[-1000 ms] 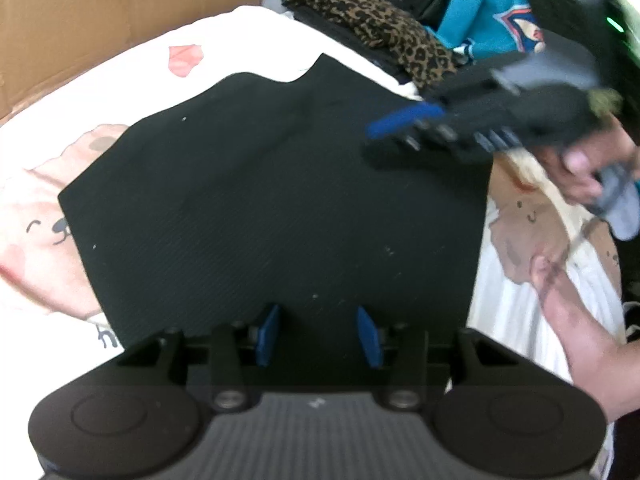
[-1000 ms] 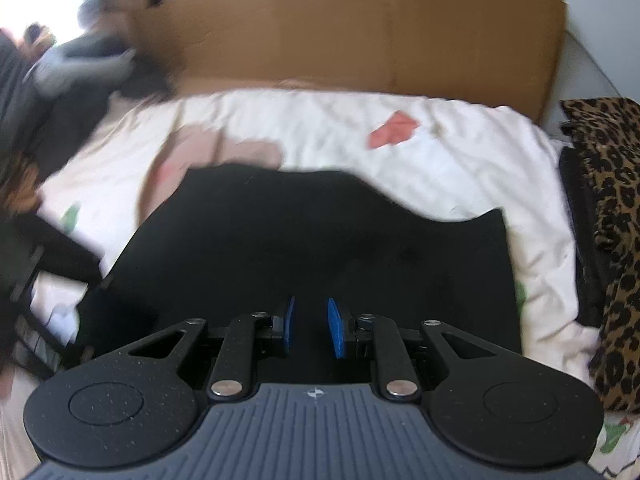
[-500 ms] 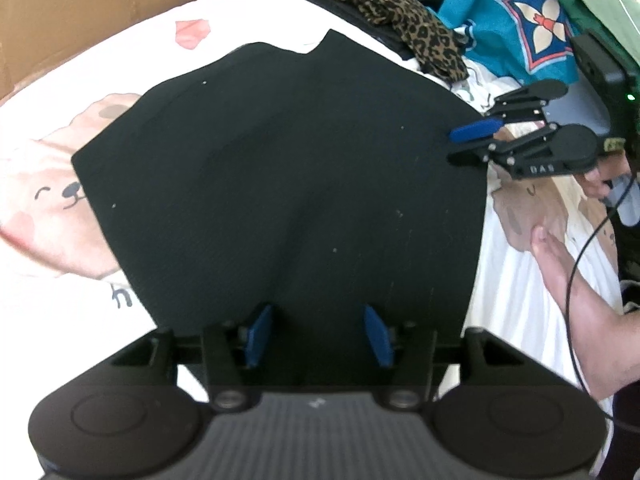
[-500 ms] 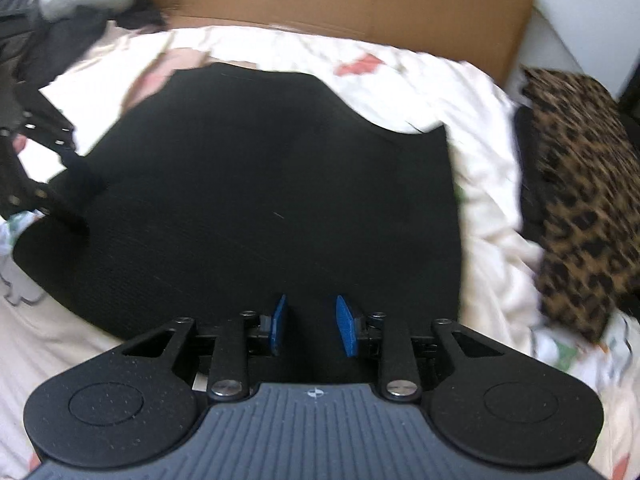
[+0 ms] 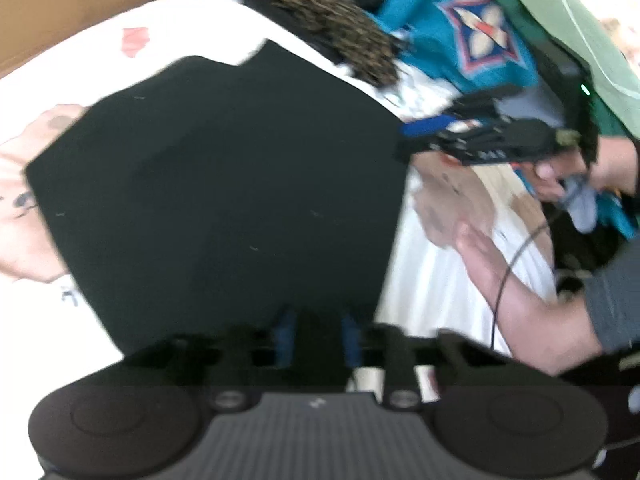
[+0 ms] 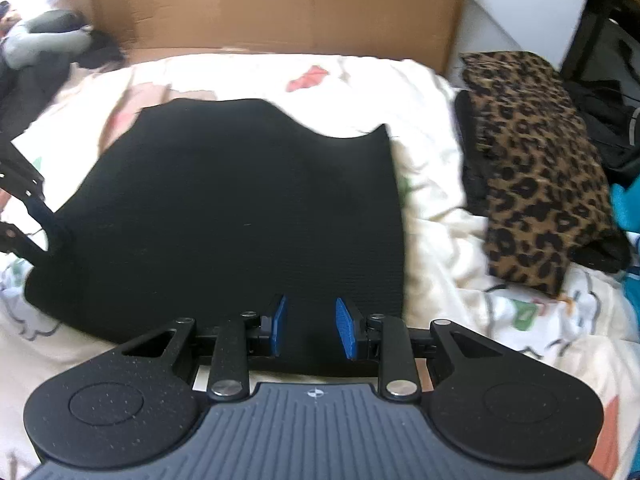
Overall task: Fold clothes
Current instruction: 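Lift the pants higher so they hang between both tools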
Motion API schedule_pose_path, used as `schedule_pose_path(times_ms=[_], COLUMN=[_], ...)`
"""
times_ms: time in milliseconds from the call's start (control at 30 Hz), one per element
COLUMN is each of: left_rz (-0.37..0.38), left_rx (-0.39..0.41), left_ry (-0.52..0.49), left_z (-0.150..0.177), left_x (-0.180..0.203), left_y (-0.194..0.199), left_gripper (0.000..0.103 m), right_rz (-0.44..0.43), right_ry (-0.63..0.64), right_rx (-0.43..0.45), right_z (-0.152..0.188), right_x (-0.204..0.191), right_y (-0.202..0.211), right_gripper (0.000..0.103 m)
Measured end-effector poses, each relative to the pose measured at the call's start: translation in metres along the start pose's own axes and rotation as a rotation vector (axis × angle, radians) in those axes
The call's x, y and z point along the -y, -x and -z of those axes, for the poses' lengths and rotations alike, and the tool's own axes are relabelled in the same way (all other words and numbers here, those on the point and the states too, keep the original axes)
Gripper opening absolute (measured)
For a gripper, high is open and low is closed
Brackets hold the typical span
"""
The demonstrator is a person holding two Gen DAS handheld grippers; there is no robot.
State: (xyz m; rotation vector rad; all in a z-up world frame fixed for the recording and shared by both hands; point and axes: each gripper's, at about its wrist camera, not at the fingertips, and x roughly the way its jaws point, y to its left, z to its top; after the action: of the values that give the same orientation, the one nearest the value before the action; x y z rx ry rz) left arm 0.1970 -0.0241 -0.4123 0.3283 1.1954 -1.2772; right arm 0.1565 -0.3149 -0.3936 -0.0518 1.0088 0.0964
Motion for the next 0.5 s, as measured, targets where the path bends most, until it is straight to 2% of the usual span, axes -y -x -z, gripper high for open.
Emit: schedule_pose_path(times_ms=[133,233,333,500], left_rz=[0.026,0.011,-0.001,0.011], left_rx=[-0.04,-0.101,-0.134,-0.158], left_ry=[-0.029,-0.04,-0.036,0.008], left_z=[0.005,0.014,0.023,0.031], left_x=[0.008,0.007,0.003,-0.005], left_y=[-0.012,-0.019,-0.019,-0.016], left_gripper=[0.007,0.005,0.004,0.004], right_rz=[-0.031,-0.054,-0.017,0.034], right_ry=[0.001,-0.019,0.009,-0.073], right_rx=[-0.02,-0.039,-0.069,-0.088], right_z=[0.005,0.01,0.017,0.026], right_x=[-0.015,-0.023,-0.025,-0.003], right_y=[-0.008,-0.016,-0.026,-0.024], right_gripper=[0.034,0.034,0.033,0.032])
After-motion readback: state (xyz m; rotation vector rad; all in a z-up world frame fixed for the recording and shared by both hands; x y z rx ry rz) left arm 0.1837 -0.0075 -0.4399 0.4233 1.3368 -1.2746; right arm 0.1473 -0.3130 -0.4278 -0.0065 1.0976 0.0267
